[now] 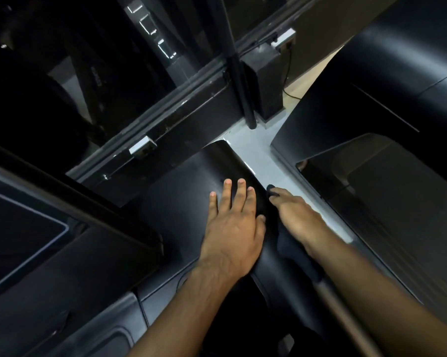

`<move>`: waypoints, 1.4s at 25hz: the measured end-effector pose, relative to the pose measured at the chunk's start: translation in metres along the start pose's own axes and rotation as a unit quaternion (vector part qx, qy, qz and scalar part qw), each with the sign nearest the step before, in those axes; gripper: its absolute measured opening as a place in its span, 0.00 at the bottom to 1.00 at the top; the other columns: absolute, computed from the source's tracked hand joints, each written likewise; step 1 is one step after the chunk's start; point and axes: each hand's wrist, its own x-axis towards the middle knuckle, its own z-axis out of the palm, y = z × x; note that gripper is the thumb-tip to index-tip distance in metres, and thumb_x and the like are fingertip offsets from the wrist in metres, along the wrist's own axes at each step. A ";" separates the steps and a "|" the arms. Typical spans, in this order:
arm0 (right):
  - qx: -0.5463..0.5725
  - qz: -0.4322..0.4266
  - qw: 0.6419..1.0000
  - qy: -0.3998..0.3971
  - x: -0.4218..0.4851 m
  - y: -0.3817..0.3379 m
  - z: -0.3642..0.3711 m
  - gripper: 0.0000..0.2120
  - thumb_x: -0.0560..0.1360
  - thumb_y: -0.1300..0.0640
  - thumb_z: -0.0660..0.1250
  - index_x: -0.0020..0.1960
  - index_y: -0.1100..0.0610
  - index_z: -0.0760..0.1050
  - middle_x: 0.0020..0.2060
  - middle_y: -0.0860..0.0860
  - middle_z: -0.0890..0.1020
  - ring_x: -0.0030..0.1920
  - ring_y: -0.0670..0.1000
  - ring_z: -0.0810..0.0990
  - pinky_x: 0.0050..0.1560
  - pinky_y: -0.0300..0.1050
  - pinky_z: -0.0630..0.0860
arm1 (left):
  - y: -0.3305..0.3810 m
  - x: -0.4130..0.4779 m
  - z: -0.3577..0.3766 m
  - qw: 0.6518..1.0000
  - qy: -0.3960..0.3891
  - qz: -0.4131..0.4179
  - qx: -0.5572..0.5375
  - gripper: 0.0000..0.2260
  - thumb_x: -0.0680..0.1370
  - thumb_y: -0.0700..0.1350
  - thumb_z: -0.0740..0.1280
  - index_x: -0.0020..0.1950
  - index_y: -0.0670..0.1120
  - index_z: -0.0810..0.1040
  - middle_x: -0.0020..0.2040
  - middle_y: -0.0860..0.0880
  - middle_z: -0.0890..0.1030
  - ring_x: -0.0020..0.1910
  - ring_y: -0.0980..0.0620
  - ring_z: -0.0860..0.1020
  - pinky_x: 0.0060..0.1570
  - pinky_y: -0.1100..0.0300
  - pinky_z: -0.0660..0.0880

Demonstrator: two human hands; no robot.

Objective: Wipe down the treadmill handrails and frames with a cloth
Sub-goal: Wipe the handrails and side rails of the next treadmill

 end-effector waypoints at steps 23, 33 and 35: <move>-0.145 0.025 0.988 0.044 -0.075 0.020 -0.003 0.24 0.76 0.42 0.47 0.71 0.39 0.65 0.72 0.45 0.70 0.69 0.56 0.71 0.69 0.58 0.68 | 0.018 -0.036 0.014 0.997 -0.009 0.074 0.012 0.26 0.83 0.54 0.47 0.80 0.46 0.50 0.81 0.48 0.48 0.79 0.46 0.39 0.76 0.43 0.40; -0.052 0.043 0.996 0.052 -0.095 0.043 -0.023 0.15 0.80 0.45 0.59 0.65 0.40 0.73 0.67 0.49 0.77 0.67 0.55 0.74 0.67 0.49 0.67 | 0.025 -0.044 0.019 0.994 -0.010 0.110 0.022 0.26 0.83 0.54 0.46 0.80 0.47 0.50 0.81 0.48 0.49 0.79 0.45 0.40 0.76 0.41 0.40; -0.035 0.053 0.998 0.009 -0.094 0.048 -0.026 0.16 0.80 0.47 0.60 0.67 0.42 0.75 0.71 0.46 0.74 0.70 0.50 0.71 0.71 0.46 0.64 | 0.030 -0.049 0.017 0.994 -0.017 0.108 0.020 0.26 0.83 0.54 0.46 0.80 0.47 0.51 0.81 0.48 0.49 0.79 0.45 0.40 0.76 0.42 0.40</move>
